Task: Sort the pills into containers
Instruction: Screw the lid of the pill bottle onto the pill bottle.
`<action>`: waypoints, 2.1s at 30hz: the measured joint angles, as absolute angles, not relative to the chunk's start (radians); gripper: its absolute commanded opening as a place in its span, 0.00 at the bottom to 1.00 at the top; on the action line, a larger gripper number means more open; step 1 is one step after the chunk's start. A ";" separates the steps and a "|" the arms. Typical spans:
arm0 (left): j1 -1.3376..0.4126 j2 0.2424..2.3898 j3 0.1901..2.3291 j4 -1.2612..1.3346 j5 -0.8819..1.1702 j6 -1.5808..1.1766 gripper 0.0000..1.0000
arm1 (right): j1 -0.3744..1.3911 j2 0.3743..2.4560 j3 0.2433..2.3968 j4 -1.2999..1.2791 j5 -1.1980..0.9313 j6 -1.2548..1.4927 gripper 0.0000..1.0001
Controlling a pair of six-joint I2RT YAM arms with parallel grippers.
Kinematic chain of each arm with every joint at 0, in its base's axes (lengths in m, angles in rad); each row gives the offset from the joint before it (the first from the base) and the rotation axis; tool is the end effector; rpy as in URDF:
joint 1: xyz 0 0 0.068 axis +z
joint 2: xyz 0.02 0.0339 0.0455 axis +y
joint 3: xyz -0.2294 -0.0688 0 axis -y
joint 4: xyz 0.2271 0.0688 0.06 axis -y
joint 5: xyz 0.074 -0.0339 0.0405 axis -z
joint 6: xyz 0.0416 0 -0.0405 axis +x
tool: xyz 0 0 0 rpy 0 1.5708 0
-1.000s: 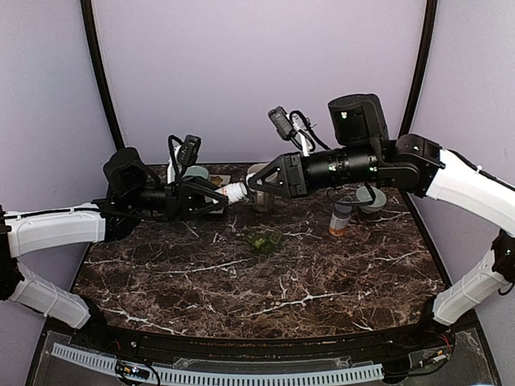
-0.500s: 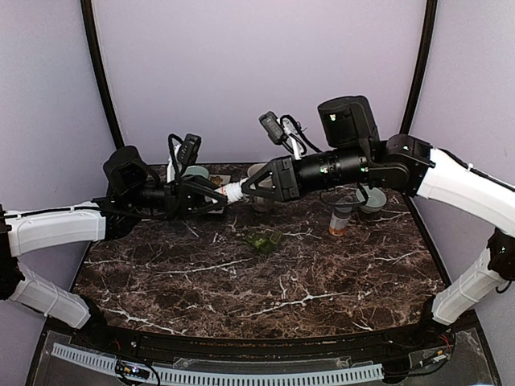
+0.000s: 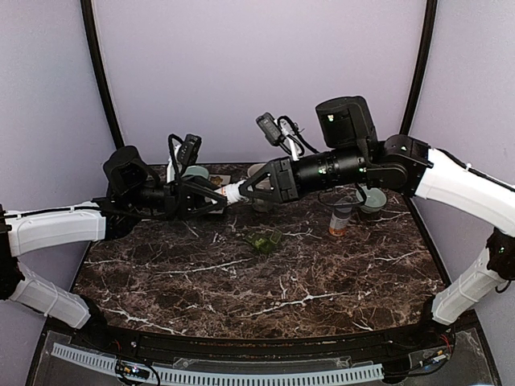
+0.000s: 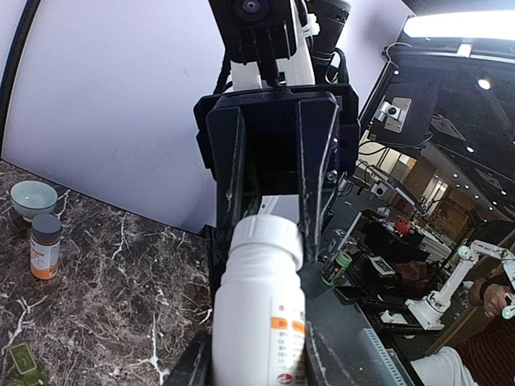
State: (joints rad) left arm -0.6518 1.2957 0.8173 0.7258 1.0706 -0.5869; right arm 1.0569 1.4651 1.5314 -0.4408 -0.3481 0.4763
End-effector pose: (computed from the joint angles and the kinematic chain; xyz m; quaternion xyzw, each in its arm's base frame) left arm 0.1989 -0.1977 0.3060 0.4194 0.5152 -0.6491 0.3706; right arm 0.1468 0.2889 0.3752 -0.3264 0.7519 0.4878 0.3002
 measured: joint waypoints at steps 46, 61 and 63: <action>-0.636 1.348 0.836 0.879 1.248 -0.820 0.00 | 1.087 1.481 1.531 -0.416 -0.374 0.332 0.20; -0.694 1.175 0.837 0.541 0.951 -0.416 0.00 | 1.080 1.506 1.573 -0.403 -0.364 0.611 0.16; -0.710 1.150 0.837 0.495 0.875 -0.349 0.00 | 1.072 1.525 1.602 -0.428 -0.361 0.654 0.14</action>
State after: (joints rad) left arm -0.7101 1.1503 0.8371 0.4946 0.8745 -0.3489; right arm 1.0718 1.5246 1.6016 -0.4278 -0.3611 0.6544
